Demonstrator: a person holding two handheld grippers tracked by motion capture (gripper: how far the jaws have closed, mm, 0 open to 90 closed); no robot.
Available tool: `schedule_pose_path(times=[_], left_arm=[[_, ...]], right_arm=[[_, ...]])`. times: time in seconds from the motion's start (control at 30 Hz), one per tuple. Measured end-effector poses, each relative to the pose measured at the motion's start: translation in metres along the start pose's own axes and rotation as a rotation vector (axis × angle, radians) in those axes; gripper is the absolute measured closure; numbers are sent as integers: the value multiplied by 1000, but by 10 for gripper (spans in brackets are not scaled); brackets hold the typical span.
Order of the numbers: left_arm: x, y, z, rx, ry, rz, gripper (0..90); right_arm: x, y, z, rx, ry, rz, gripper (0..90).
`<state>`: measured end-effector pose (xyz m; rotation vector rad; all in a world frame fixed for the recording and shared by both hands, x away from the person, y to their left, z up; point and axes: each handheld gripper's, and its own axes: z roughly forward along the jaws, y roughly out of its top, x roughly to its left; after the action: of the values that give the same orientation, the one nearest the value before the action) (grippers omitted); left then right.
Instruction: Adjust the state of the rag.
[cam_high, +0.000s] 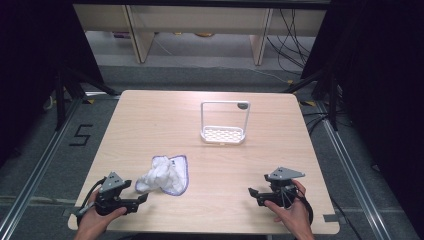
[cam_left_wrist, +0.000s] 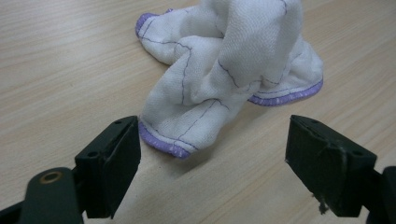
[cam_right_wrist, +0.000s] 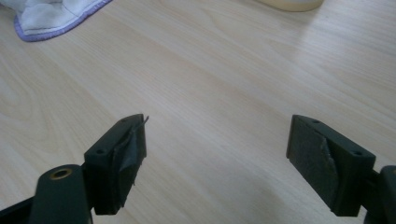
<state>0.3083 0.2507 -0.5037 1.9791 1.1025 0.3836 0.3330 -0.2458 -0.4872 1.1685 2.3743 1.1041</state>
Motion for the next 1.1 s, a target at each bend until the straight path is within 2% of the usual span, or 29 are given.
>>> schedule_pose_path(times=[0.07, 0.1, 0.13, 0.17, 0.2, 0.23, 0.27, 0.3, 0.33, 0.37, 0.4, 0.47, 0.57, 0.63, 0.67, 0.7, 0.73, 0.77, 0.8, 0.83, 0.9, 0.93, 0.97, 1.0, 1.07, 1.1], left_arm=[[0, 0, 0, 8, -1, 12, 179], [-1, 0, 1, -3, -3, 3, 179], [1, 0, -1, 27, -4, 34, 179], [-2, 0, 0, -6, 0, 3, 179], [-2, 0, 0, -6, 0, 3, 180], [-4, 1, 1, -13, -7, -4, 180], [-3, 1, 0, -4, -7, 5, 181], [-2, 1, -2, 25, -7, 35, 181], [-2, 1, -2, 25, -7, 35, 181], [-6, 1, 1, -8, -9, 2, 181], [-4, 1, -1, 25, -12, 39, 181], [-8, 2, 0, 19, -15, 37, 181], [-11, 1, 1, 15, -26, 45, 181], [-12, 1, 1, 30, -26, 53, 181], [-12, 1, 1, 30, -26, 53, 182], [-12, 1, 1, 38, -32, 56, 182], [-12, 1, 2, 39, -31, 54, 184], [-12, 1, 2, 38, -29, 54, 185], [-12, 1, 2, 38, -29, 54, 185], [-12, 1, 1, 38, -29, 56, 185], [-12, 1, 1, 35, -28, 55, 186], [-12, 1, 1, 35, -28, 55, 191], [-12, 1, 1, 38, -28, 58, 199], [-11, 0, 1, 39, -29, 66, 199], [-10, 0, 2, 50, -20, 71, 220], [-8, 0, 2, 53, -27, 73, 236]], right_arm=[[5, 1, 0, -23, 15, 16, 228], [5, 3, 0, -41, 6, -15, 255], [8, 4, -1, -51, 4, -19, 263], [9, 5, -1, -73, -12, -43, 263], [9, 5, -1, -73, -12, -43, 263], [14, 7, -2, -74, -12, -47, 307], [15, 8, 0, -88, -11, -61, 315], [15, 9, 1, -95, -4, -81, 316], [15, 9, 1, -95, -4, -81, 316], [17, 10, 2, -101, 4, -77, 316], [19, 13, 4, -104, 12, -86, 317], [26, 19, 12, -90, 30, -106, 317], [40, 27, 22, -91, 80, -127, 331], [51, 32, 28, -105, 159, -118, 332], [51, 32, 28, -105, 159, -118, 332], [57, 34, 32, -108, 187, -130, 337], [72, 39, 41, -88, 220, -164, 360], [76, 41, 44, -87, 225, -197, 377], [76, 41, 44, -87, 225, -197, 377], [88, 47, 54, -86, 249, -247, 421], [100, 52, 63, -86, 261, -273, 441], [100, 52, 63, -86, 261, -273, 441], [109, 57, 72, -82, 259, -317, 463], [109, 57, 72, -82, 259, -317, 463], [121, 64, 86, -70, 268, -324, 479], [123, 65, 89, -55, 271, -331, 479]])
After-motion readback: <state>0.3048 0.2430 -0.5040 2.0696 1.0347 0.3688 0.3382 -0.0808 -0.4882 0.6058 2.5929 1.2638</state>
